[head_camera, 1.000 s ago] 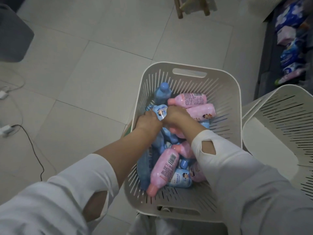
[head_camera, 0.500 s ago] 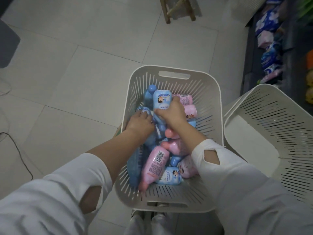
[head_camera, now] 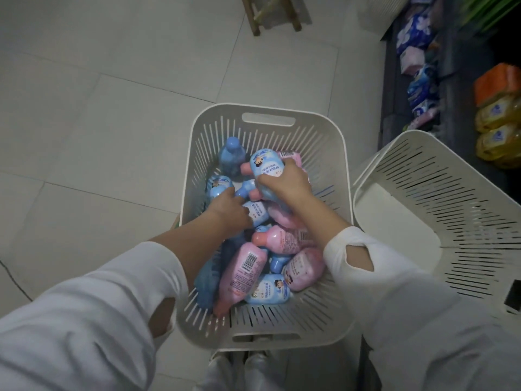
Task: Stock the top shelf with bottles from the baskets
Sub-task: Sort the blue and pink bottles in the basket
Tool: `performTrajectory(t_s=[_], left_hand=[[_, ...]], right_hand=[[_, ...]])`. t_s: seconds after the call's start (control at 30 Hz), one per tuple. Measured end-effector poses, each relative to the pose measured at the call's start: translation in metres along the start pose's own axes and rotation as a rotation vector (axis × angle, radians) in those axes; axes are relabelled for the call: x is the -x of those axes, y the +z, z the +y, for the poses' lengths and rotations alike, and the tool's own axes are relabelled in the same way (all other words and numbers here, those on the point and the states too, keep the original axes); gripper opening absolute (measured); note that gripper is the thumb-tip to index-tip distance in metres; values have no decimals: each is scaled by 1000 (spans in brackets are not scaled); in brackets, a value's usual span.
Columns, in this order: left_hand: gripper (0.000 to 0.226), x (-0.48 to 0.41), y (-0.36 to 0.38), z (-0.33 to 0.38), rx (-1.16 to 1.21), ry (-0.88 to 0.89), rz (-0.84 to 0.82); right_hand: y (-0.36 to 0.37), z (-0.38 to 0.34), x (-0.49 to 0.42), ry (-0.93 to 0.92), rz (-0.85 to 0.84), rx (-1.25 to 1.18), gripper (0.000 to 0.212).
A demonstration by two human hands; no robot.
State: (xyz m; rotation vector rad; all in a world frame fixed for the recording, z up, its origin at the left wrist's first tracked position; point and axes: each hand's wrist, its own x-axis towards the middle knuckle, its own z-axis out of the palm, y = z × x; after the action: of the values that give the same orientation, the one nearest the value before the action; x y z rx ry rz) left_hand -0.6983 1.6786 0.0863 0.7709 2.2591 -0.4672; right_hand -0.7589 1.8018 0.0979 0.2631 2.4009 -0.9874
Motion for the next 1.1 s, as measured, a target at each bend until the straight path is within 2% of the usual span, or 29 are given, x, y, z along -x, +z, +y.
performTrajectory(t_s=[0.03,0.1,0.23,0.37,0.53,0.67,0.83,1.1], left_hand=[[40,6,-6,-1,-91,4,-24],[43,19,-18,-2,-120,-14,-21],[58,41,-47,-14,82,-125,43],[52,60,-76,-22,174,-184,126],[52,85,-117,-24,288,-252,213],[47,111,-150,-26,515,-280,352],[41,144,-193,-21,652,-310,550],[40,224,-264,40,715,-14,727]], right_hand=[[-3,1,0,-2,-21,-8,56],[-11,1,3,10,-14,-59,57],[-33,-3,18,38,-32,-112,48],[-63,-18,35,86,-47,-160,42],[-109,-42,61,56,-84,-70,44],[-147,-55,90,36,-5,-91,45],[-191,-64,142,-35,100,-98,37],[-240,-54,289,-19,445,-80,50]])
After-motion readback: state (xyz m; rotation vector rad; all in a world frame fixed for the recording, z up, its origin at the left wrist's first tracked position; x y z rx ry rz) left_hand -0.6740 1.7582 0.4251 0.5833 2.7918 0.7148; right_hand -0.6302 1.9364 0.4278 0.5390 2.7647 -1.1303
